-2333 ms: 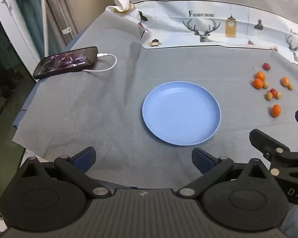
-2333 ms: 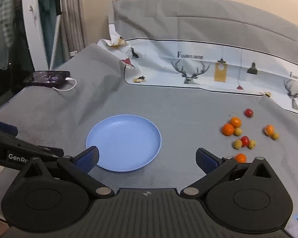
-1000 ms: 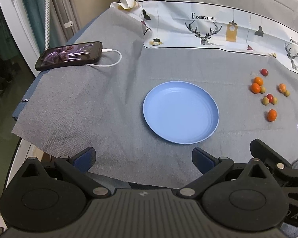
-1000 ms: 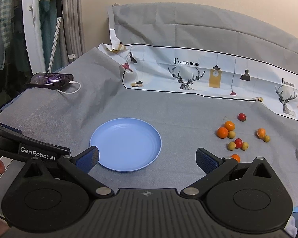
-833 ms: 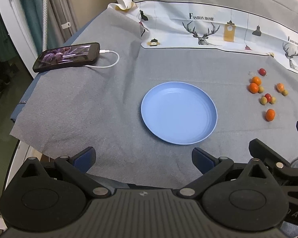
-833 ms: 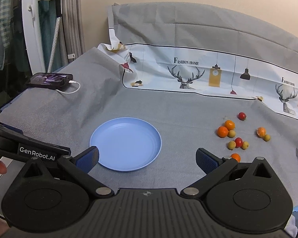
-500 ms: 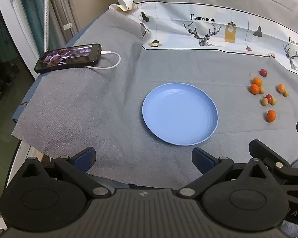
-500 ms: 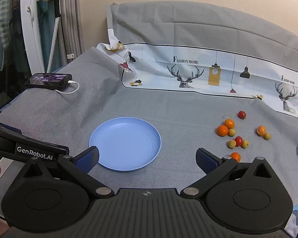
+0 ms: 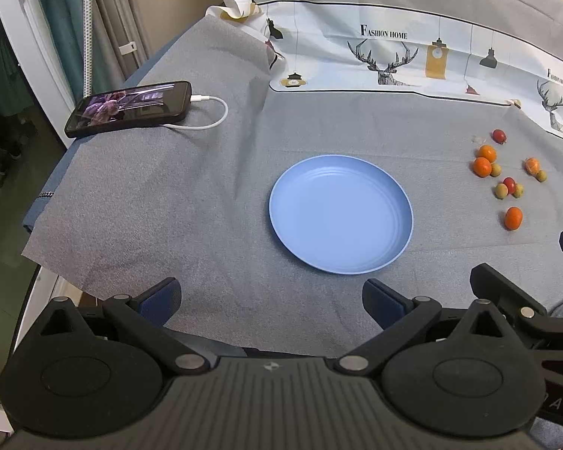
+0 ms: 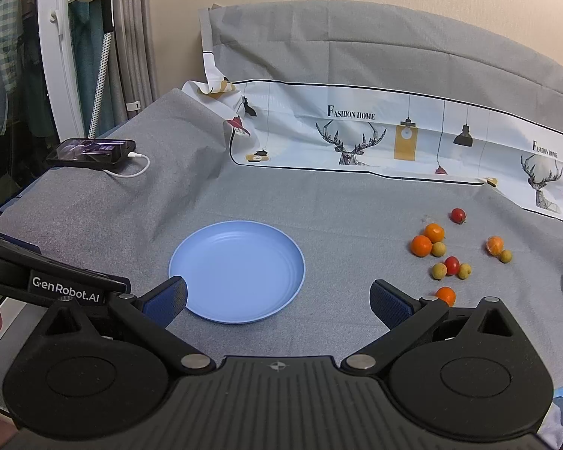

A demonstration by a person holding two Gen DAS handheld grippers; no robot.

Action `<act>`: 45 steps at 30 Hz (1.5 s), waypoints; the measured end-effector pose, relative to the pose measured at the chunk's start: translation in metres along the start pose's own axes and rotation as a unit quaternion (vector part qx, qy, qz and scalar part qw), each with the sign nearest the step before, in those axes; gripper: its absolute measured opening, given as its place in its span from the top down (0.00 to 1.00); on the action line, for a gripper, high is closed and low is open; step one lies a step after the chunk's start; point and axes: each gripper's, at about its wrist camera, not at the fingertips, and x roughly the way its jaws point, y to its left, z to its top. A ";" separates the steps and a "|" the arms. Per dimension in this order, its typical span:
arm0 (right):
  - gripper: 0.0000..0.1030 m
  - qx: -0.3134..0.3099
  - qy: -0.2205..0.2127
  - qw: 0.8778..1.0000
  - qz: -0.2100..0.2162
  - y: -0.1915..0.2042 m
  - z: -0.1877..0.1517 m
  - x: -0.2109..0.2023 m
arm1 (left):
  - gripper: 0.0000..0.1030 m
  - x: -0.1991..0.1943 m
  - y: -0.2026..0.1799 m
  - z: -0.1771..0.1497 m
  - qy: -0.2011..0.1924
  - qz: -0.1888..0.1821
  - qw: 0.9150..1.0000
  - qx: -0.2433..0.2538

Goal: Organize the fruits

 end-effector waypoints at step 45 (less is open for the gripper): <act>0.19 0.152 0.092 0.965 -0.195 -0.220 -0.065 0.212 | 0.00 0.123 -0.162 0.106 0.084 -0.051 0.991 0.090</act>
